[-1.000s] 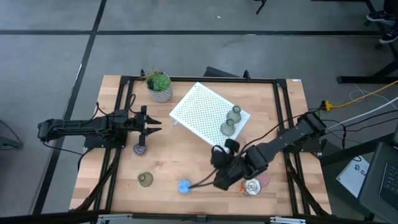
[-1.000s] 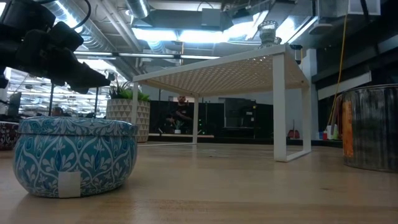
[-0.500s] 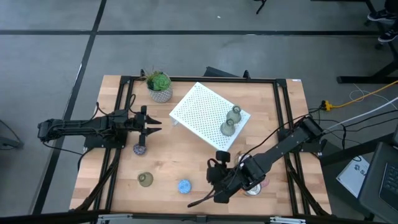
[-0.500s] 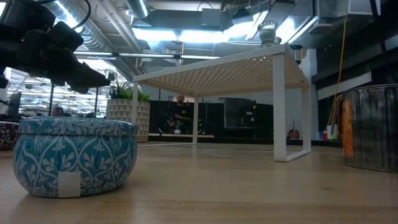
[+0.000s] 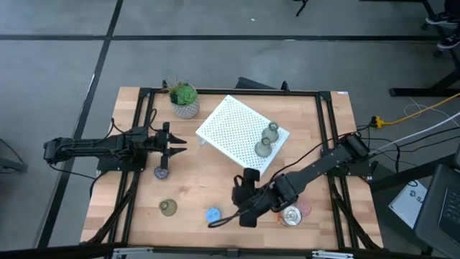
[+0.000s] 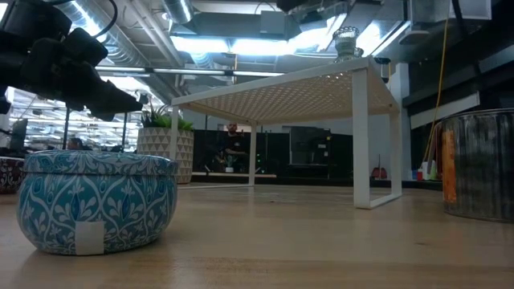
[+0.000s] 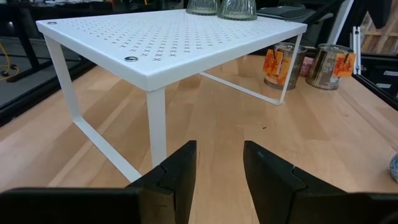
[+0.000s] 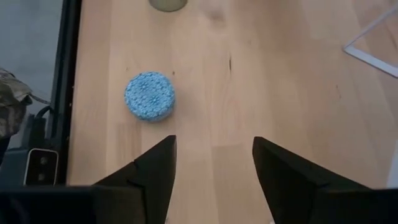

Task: Pick & Place candle stick holders
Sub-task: Put the green vase on the shelf aligned with the other green vase

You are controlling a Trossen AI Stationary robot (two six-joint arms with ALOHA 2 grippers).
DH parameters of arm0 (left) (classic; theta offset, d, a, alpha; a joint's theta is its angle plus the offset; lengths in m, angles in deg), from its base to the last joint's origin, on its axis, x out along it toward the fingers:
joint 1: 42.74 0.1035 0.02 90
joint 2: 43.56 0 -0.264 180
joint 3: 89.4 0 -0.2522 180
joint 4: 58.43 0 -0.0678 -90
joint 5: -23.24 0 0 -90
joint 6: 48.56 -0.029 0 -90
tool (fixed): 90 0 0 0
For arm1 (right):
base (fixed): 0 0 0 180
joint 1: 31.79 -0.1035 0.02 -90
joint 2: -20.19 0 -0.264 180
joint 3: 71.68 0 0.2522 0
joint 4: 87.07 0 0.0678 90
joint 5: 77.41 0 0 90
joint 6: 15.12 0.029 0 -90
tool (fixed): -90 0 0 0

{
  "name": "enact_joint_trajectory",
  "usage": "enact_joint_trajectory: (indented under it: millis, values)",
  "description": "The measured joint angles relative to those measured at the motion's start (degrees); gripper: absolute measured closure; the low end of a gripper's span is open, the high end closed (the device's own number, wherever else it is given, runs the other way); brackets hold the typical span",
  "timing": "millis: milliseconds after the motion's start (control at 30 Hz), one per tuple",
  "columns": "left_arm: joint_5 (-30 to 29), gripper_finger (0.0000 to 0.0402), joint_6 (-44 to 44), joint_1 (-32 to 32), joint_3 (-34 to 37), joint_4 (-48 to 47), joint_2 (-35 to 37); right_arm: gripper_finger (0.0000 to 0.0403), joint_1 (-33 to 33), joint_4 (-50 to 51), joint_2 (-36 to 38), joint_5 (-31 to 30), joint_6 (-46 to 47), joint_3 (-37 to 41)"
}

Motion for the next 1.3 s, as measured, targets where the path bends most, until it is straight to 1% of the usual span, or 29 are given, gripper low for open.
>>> enact_joint_trajectory:
  millis: [133,200,667,1033,1100,1200,1300]
  values:
    - [0.01,0.0274,0.08,0.01,0.01,0.00,0.02,0.0188,0.68,0.00,0.00,0.00,0.00,0.00]
    - [0.07,0.0274,1.46,0.01,0.02,0.00,0.01,0.0188,0.99,0.00,0.00,0.00,-0.02,0.00]
    - [0.15,0.0274,15.98,0.00,0.00,-0.11,0.00,0.0188,3.77,0.02,0.00,0.00,-0.02,0.00]
    - [0.39,0.0274,16.76,0.02,-0.05,0.07,-0.11,0.0188,3.83,0.07,0.00,-0.17,-0.87,0.00]
    - [1.56,0.0274,15.73,-0.07,-0.99,-0.67,-0.15,0.0188,3.84,0.07,0.00,-0.17,-1.71,0.00]
    - [5.38,0.0271,14.10,-0.79,-4.66,-2.33,-0.73,0.0188,3.84,0.15,0.00,-0.15,-2.89,0.00]
    - [6.28,0.0264,13.24,-3.44,-10.47,-9.30,-2.88,0.0188,3.82,0.24,0.00,-0.15,-3.59,0.00]
